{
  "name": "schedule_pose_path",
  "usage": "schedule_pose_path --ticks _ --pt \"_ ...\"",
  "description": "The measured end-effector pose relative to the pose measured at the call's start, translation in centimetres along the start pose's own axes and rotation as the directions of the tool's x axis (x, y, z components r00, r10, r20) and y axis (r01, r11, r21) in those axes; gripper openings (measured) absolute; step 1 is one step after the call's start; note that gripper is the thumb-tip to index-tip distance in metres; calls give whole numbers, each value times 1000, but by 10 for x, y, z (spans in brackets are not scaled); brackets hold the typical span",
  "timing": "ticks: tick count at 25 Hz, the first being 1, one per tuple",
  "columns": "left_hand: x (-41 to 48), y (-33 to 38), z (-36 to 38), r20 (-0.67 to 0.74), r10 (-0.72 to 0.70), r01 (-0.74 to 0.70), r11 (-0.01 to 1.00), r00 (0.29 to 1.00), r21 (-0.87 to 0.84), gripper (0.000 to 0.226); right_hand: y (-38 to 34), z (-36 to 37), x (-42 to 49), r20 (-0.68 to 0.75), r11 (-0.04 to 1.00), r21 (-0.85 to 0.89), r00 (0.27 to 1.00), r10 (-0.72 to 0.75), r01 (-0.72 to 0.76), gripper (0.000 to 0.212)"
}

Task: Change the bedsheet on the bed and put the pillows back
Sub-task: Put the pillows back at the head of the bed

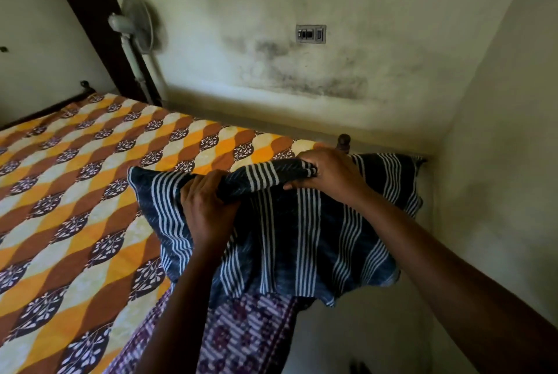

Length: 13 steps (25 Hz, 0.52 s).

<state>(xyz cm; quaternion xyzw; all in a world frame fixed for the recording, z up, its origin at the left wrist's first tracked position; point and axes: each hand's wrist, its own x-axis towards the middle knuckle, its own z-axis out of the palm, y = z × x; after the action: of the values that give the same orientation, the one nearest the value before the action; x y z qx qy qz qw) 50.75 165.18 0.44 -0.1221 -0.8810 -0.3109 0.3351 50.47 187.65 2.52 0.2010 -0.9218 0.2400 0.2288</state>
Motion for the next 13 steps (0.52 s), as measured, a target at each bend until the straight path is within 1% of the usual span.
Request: schedule_pose_path --ticks 2,3,5,7,8,11,13 --pt "13 7 42 -13 -76 76 997 997 17 40 49 3 24 56 999 36 998 -31 29 67" --pt "18 11 60 -7 -133 133 991 991 28 43 71 4 36 85 997 64 995 -43 38 66" --pt "28 17 91 -4 -228 228 971 974 71 43 109 9 61 141 992 104 987 -81 67 56" --pt "43 20 117 -21 -331 331 939 944 97 36 142 18 88 195 984 143 971 -136 110 42" --pt "52 19 127 -35 -374 375 922 927 99 32 153 23 101 216 978 167 963 -162 127 39" --pt "82 7 158 -58 -410 414 905 910 99 29 184 41 147 286 964 227 936 -205 141 36" --pt "104 -13 184 -66 -474 478 876 878 71 31 205 62 186 356 967 215 912 -204 133 39"
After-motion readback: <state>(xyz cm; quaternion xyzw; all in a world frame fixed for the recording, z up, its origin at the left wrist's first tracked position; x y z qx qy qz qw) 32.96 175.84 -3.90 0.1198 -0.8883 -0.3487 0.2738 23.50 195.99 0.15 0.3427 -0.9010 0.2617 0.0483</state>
